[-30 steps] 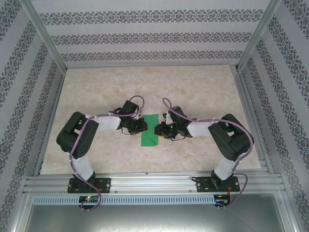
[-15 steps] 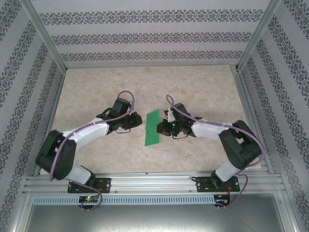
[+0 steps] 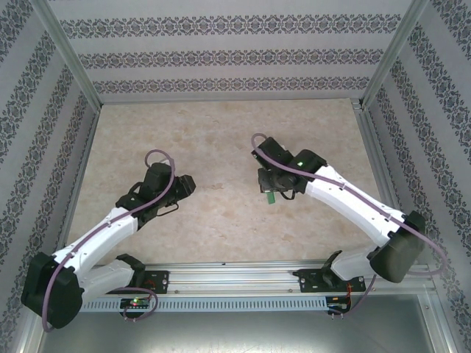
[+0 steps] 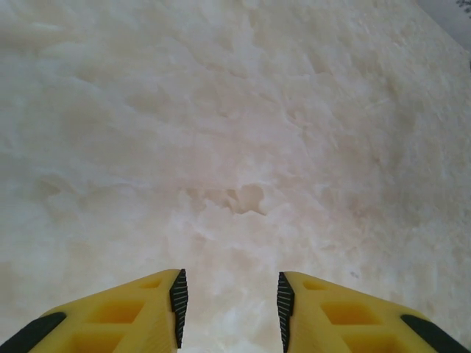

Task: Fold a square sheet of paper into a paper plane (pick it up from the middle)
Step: Turn over the paper at the center of the table.

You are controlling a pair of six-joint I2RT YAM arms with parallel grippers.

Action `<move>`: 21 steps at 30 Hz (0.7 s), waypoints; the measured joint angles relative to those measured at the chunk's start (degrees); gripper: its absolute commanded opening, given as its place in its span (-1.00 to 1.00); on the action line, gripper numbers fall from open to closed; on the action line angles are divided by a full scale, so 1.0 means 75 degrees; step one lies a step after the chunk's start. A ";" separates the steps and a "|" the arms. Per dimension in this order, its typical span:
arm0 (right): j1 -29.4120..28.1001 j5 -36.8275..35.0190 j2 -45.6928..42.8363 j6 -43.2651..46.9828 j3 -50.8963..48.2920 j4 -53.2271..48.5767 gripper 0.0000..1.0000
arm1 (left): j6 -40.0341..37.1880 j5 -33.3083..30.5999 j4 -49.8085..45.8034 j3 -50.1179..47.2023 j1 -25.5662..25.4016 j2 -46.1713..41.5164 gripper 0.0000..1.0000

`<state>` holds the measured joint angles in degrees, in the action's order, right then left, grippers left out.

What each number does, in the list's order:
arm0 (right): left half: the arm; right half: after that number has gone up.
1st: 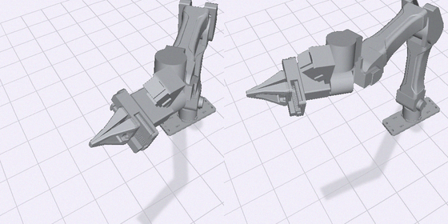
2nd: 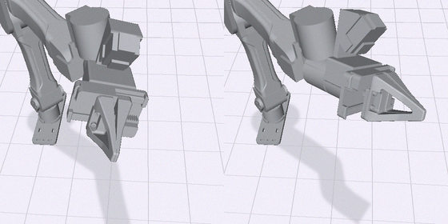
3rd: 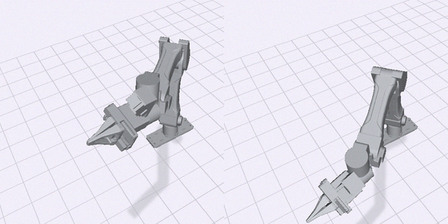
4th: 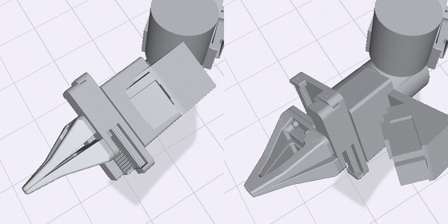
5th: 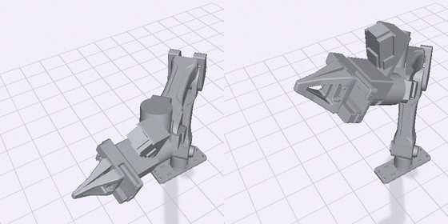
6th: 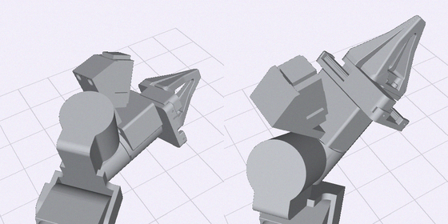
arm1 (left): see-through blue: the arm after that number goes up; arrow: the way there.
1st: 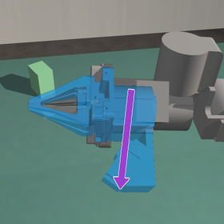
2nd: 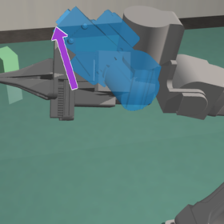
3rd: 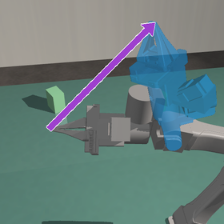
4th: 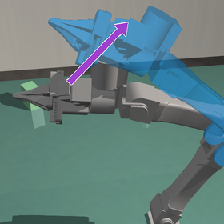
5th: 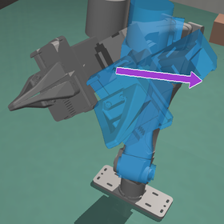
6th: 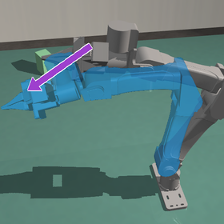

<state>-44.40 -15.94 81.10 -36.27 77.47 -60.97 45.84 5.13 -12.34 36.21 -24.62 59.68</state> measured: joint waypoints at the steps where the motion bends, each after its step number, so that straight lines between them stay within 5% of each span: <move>1: -0.0099 -0.0277 0.0169 -0.0052 0.0184 -0.0323 -0.85 | 0.0000 -0.0073 -0.0050 0.0000 0.0029 -0.0035 -0.18; 10: -0.0787 -0.1116 0.2940 -0.0341 0.1233 -0.1536 -0.79 | 0.0154 -0.0944 -0.0600 -0.0286 0.0221 -0.1105 -0.12; 18: -0.1215 0.0248 0.4762 -0.0210 0.1973 -0.0423 -0.58 | 0.0216 -0.1265 -0.1268 -0.0478 0.0300 -0.1906 -0.08; 21: -0.1195 0.1183 0.4768 -0.0102 0.1941 0.0408 -0.26 | 0.0216 -0.1291 -0.1416 -0.0498 0.0303 -0.1973 -0.07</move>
<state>-53.36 -7.07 116.86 -37.04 92.03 -57.91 47.46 -4.56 -22.96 32.47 -22.35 44.88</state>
